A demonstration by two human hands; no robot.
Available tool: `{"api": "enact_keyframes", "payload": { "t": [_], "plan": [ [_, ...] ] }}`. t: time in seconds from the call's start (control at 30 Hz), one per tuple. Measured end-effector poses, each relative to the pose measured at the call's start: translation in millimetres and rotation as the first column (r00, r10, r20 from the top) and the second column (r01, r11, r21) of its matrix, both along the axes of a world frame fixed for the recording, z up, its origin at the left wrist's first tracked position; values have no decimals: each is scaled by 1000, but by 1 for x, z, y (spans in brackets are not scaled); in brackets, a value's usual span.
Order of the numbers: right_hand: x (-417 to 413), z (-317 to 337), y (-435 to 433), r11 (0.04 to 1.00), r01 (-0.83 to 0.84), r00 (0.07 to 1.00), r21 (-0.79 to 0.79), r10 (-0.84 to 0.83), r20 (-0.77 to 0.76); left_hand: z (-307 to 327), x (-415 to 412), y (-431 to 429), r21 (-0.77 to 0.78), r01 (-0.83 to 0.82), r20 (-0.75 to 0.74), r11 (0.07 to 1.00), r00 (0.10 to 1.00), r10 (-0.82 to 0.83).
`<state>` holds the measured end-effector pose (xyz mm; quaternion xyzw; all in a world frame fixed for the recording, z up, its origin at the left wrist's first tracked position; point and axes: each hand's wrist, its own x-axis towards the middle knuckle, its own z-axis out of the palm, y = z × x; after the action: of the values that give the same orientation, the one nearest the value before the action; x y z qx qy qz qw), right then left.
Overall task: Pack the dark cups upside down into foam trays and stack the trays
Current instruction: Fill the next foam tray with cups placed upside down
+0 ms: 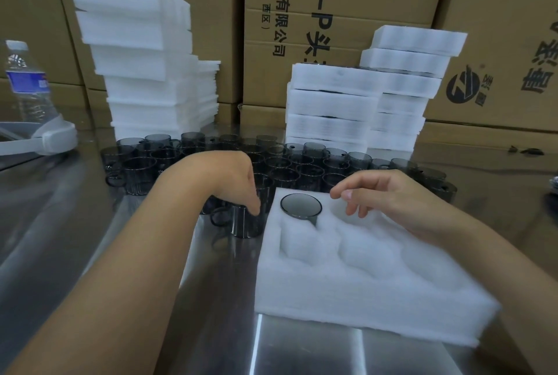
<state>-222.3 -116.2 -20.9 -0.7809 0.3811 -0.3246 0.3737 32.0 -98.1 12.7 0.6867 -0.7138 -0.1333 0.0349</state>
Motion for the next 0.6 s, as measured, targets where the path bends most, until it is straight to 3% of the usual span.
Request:
{"api": "enact_keyframes", "payload": {
  "t": [0.1, 0.3, 0.47, 0.6],
  "plan": [
    [0, 0, 0, 1000, 1, 1000, -3, -1, 0, -2, -7, 3, 32, -4, 105, 999, 994, 1],
    [0, -1, -2, 1000, -2, 1000, -4, 2, -11, 1, -16, 10, -4, -12, 137, 1000, 990, 12],
    [-1, -1, -2, 1000, -2, 1000, 4, 2, -19, 5, -29, 19, -259, -14, 232, 966, 970, 77],
    [0, -2, -3, 1000, 10, 1000, 13, -11, 20, 2, -45, 18, -556, -42, 186, 830, 967, 173]
  ]
}}
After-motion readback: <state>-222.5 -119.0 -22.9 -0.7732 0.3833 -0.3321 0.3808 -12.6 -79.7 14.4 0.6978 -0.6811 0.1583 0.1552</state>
